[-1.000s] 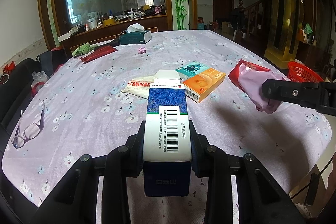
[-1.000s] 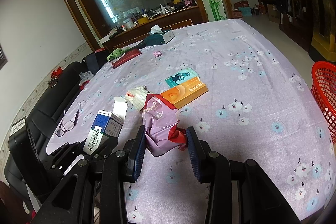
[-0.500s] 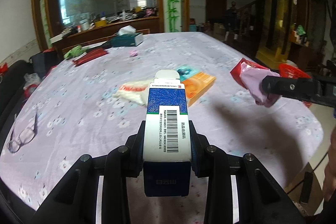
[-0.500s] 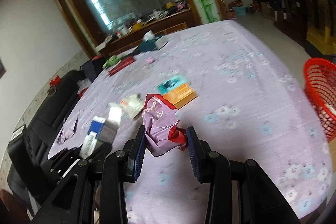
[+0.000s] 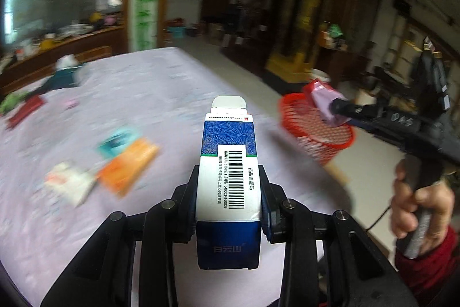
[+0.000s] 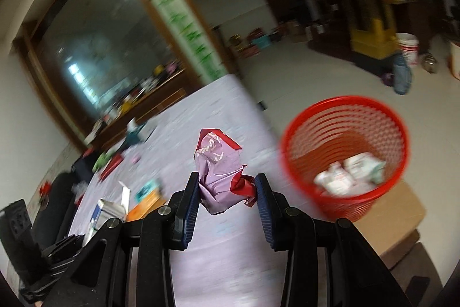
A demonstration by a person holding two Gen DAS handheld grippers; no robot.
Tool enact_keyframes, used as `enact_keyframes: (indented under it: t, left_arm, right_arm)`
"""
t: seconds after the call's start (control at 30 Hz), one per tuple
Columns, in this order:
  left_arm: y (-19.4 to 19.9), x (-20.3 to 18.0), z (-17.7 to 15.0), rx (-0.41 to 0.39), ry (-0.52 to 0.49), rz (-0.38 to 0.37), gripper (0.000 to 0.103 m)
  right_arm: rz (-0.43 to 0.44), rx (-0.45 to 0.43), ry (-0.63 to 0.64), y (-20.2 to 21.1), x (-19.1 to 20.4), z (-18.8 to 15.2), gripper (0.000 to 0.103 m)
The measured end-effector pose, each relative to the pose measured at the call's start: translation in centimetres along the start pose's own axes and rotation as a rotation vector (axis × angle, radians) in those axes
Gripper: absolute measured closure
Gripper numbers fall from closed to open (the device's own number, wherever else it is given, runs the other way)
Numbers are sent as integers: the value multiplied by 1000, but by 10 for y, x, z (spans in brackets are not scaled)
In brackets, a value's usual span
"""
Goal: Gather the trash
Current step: 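Carry the medicine box and pink bag over the red wastebasket with both tools, then open both tools to drop the box and pink bag into the wastebasket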
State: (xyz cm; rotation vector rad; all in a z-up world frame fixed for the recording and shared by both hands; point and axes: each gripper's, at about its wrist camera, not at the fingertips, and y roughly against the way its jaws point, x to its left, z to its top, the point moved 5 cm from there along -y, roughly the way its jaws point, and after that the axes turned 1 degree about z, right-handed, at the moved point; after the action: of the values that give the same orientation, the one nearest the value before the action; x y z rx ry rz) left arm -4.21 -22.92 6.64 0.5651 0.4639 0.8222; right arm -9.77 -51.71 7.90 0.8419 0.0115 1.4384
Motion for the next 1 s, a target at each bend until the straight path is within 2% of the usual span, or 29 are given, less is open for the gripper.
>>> enact_keyframes:
  t: [0.17,0.3,0.47,0.5,0.57,0.67,0.77,0.87,1.0]
  left_arm:
    - [-32,-48,24,42,-44,-127,70]
    - [-64,-76,38,88,-42,-210,70]
    - [-102,-102,45,124,-58,-248,70]
    - [-110,-104,46,131,-66,-237,66]
    - [-117,-102,44,141,-44,-214,42]
    - [-104,-93,38,129,3,-229,42]
    - [-87,-91,32,120,-15,-205,41]
    - [-63,-77,25,107,-17,-165,41]
    - [-22,-54,9,91,-18,-138,39]
  right_arm:
    - [-85,-56,-72,15,-58,30,62]
    - [-117,-63,-132,14,-93,48,61]
    - [-145,-53,-163,3,-120,63,55]
    - [-160,-48,-166,-1,-126,66,53]
    - [-178,-34,-180,-7,-133,69,46]
    - [-164,-47,-200,-2,-139,66,45]
    - [-158,-53,-192,3,-133,58,45]
    - [-122,-40,-172,4,-117,48,45]
    - [-55,-5,-118,0,-76,32,45]
